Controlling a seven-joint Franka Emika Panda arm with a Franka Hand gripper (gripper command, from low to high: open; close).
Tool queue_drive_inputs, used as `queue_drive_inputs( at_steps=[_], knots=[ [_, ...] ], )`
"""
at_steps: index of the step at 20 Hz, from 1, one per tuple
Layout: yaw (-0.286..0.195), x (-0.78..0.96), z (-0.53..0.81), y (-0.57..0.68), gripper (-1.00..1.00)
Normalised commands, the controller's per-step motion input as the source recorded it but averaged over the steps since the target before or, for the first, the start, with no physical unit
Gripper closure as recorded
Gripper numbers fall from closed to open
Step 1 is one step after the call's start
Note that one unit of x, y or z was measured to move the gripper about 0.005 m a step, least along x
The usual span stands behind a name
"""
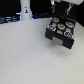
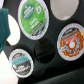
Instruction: Open the kcup holder, insert the kcup into the holder, and close the kcup holder
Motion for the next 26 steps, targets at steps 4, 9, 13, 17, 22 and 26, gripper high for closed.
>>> queue_drive_inputs(
  at_steps=[4,9,13,17,22,26],
  knots=[
    [0.037,0.51,0.15,-0.20,-1.00],
    [0.037,0.54,0.15,-0.19,-1.00],
    [0.050,0.57,0.16,-0.22,-1.00],
    [0.043,0.59,0.16,-0.23,-1.00],
    [0.037,0.60,0.17,-0.22,-1.00],
    [0.051,0.55,0.14,-0.30,-1.00]
  ],
)
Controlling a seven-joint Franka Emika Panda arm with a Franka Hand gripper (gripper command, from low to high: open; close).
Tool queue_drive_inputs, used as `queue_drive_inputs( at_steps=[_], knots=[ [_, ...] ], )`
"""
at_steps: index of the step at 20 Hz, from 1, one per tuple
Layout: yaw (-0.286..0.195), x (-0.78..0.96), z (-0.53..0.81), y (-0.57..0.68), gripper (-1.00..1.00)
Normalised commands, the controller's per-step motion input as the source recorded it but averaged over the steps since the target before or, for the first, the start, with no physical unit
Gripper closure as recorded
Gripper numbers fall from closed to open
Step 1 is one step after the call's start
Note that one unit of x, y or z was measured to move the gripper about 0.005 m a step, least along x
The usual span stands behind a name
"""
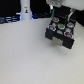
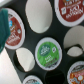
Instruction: Open the kcup holder, insert the kcup into the holder, and close the kcup holder
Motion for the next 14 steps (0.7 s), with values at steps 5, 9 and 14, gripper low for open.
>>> queue_drive_inputs(
  at_steps=[5,9,14],
  knots=[
    [0.048,0.56,0.15,-0.38,-1.00],
    [0.043,0.59,0.09,-0.38,-1.00],
    [0.043,0.66,0.02,-0.31,-1.00]
  ],
)
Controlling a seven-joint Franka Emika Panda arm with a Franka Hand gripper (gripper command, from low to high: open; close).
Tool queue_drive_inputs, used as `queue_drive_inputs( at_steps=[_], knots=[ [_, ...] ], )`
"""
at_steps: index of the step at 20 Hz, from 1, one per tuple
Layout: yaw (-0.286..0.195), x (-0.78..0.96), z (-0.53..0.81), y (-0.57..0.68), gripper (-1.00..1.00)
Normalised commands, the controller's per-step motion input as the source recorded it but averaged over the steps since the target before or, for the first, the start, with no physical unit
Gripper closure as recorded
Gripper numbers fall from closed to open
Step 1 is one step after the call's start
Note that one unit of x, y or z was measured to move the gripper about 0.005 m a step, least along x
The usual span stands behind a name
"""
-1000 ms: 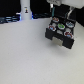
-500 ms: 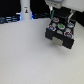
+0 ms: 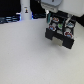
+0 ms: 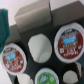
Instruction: Open the kcup holder, insert the kcup into the holder, and close the kcup holder
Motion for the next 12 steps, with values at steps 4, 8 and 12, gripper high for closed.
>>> queue_drive_inputs(
  at_steps=[4,8,12],
  knots=[
    [0.051,0.69,0.00,-0.22,-1.00],
    [0.056,0.75,-0.03,-0.05,-1.00],
    [0.112,0.65,-0.13,0.13,-1.00]
  ],
)
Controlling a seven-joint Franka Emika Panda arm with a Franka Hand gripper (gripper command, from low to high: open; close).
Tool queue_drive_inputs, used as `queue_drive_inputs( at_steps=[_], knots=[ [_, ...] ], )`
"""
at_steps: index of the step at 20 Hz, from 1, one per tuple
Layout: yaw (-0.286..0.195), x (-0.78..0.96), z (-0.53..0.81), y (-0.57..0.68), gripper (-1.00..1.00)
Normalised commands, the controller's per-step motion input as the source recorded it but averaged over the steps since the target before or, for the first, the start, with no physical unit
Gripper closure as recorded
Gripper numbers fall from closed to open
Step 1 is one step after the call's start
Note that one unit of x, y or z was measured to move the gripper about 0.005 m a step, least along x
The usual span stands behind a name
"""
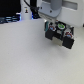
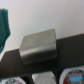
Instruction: Open the kcup holder, insert the kcup into the holder, and close the kcup holder
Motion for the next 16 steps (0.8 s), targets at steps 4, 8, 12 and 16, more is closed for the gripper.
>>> queue_drive_inputs(
  at_steps=[4,8,12,16],
  knots=[
    [0.210,0.38,-0.12,0.19,-1.00],
    [0.232,0.30,-0.18,0.14,-1.00],
    [0.243,0.22,-0.18,0.12,-1.00],
    [0.220,0.05,-0.17,0.24,-1.00]
  ],
)
